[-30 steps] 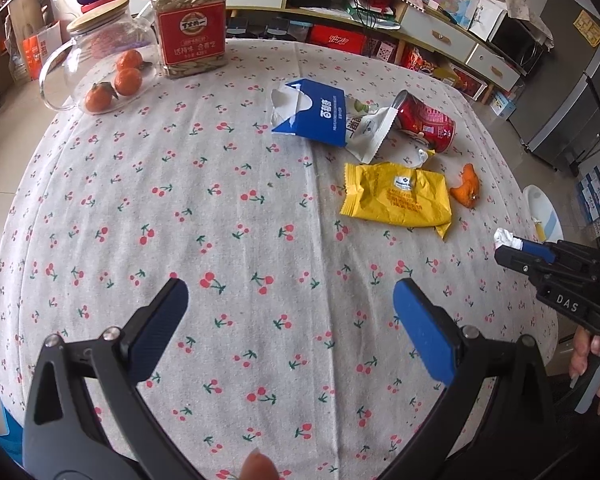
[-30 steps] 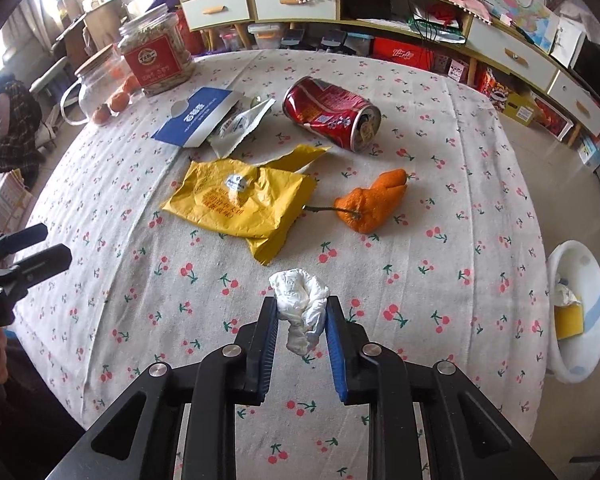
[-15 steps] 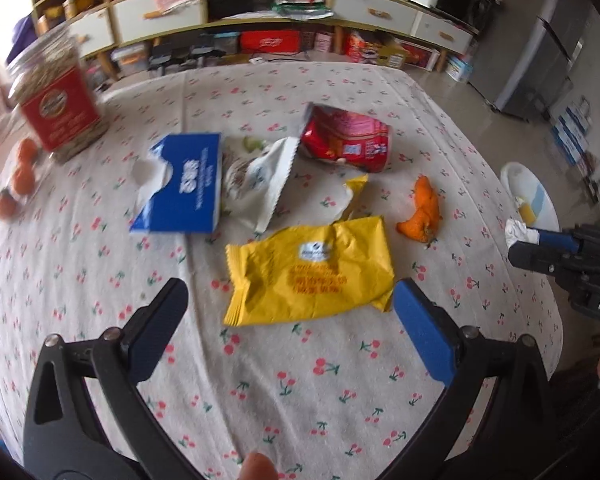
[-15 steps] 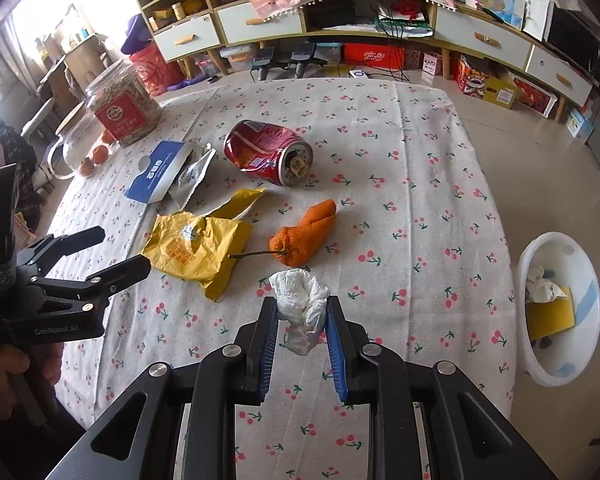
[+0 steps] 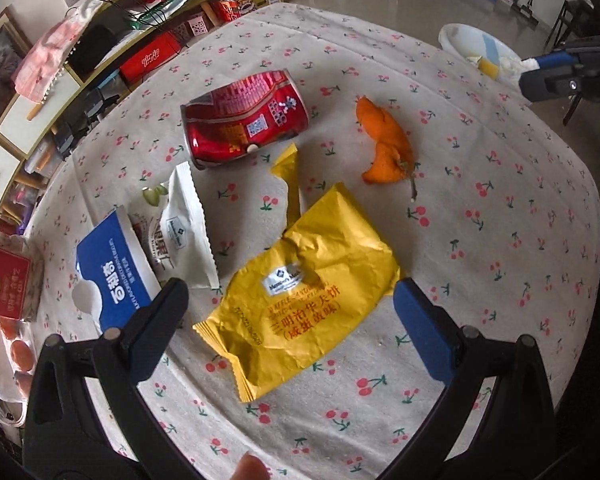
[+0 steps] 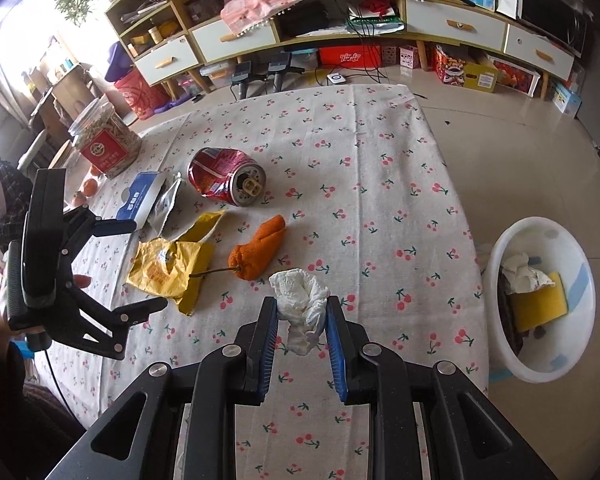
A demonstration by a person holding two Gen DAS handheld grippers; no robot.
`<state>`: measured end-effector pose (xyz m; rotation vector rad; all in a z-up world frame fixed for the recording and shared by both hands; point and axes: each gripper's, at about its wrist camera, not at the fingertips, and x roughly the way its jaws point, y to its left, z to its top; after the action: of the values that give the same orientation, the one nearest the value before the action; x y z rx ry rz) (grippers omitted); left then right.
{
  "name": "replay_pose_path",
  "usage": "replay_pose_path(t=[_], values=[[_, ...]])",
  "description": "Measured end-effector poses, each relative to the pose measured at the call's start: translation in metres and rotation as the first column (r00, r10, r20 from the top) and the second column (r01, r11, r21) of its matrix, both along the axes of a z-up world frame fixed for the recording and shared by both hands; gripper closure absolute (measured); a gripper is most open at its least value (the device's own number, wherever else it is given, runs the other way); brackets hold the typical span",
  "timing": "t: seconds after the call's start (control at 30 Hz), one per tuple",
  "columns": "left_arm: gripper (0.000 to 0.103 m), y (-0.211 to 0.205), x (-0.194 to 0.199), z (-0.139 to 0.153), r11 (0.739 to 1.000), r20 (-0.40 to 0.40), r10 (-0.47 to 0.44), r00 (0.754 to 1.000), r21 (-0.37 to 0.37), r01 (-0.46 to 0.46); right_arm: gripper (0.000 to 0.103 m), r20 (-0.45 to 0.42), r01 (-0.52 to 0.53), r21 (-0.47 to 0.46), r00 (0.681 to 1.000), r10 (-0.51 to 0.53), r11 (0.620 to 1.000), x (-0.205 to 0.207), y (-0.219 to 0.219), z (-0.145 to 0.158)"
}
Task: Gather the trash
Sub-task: 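Grasp the yellow snack wrapper with the left tool while the right tool holds the tissue ball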
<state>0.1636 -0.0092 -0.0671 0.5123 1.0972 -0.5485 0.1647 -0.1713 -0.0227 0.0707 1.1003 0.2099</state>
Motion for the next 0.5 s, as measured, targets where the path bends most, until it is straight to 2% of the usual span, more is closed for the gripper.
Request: replay_pose_path(t=[0.1, 0.3, 0.4, 0.5], values=[[0.001, 0.001, 0.01, -0.009, 1.0, -0.014, 0.009, 1.0, 0.016, -0.009, 0.079, -0.01, 0.018, 0.005, 1.0, -0.018, 1.0, 0.0, -0.008, -0.003], [0.002, 0.009, 0.012, -0.021, 0.998, -0.052, 0.052, 0.997, -0.016, -0.053, 0.079, -0.017, 0.036, 0.004, 0.999, -0.036, 0.999, 0.0, -0.016, -0.004], [0.014, 0.019, 0.008, -0.021, 0.991, -0.087, 0.1, 0.991, -0.085, -0.107, 0.079, -0.015, 0.032, 0.004, 0.999, -0.032, 0.999, 0.001, -0.013, -0.003], [0.029, 0.027, 0.003, -0.018, 0.977, -0.07, 0.167, 0.983, -0.123, -0.175, 0.078, -0.015, 0.024, 0.005, 1.0, -0.024, 1.0, 0.001, -0.01, -0.003]])
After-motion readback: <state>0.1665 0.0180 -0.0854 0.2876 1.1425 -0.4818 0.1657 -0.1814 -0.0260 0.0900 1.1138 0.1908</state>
